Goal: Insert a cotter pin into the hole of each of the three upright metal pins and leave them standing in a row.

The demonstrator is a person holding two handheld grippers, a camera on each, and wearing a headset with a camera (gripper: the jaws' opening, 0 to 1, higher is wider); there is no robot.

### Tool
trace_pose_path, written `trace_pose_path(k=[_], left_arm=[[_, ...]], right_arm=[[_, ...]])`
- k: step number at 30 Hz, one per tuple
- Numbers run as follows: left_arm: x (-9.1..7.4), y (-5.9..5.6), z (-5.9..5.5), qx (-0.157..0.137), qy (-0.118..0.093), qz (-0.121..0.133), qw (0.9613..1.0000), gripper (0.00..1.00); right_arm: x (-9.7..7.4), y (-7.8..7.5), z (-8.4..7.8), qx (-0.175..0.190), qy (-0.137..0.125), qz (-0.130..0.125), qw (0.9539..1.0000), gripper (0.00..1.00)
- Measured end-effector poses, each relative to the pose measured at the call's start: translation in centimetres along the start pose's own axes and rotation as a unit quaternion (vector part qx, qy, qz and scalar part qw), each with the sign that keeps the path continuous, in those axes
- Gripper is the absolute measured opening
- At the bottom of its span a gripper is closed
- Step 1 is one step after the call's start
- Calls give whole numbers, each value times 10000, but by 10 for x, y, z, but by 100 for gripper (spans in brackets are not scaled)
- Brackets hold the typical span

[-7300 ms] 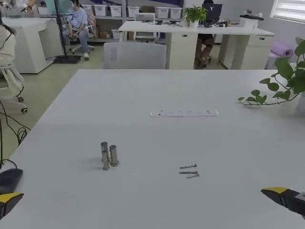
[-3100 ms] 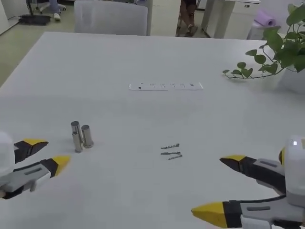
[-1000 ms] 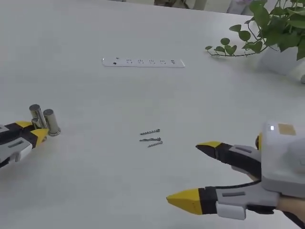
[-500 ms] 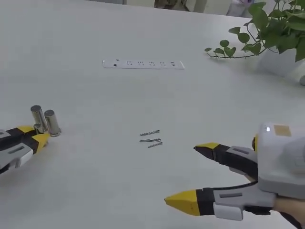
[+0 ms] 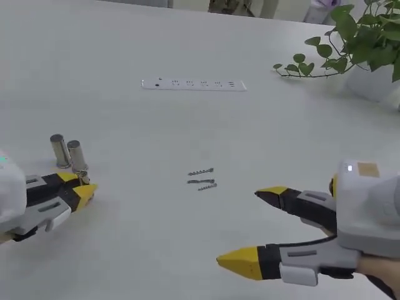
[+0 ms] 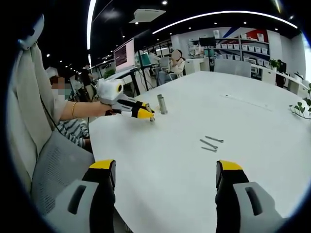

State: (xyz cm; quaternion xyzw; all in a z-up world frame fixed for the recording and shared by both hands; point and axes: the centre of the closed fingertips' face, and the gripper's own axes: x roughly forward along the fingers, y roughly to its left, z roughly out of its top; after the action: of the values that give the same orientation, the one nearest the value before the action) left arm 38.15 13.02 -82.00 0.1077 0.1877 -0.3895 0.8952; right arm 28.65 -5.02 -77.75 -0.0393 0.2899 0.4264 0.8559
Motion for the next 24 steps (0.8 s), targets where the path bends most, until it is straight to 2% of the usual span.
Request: trace_pose_path(k=[3, 16, 24], left_arm=[[3, -15, 1, 51, 5, -137, 9999, 7], [11, -64, -3, 180, 65, -683, 9975, 7], [14, -83, -1, 221, 19, -871, 9960, 7]], right_arm=[[0, 0, -1, -15, 15, -4, 10000, 86], [-4, 3, -9, 39, 39, -7, 10000, 86], [-5, 3, -11, 53, 37, -3, 10000, 85]])
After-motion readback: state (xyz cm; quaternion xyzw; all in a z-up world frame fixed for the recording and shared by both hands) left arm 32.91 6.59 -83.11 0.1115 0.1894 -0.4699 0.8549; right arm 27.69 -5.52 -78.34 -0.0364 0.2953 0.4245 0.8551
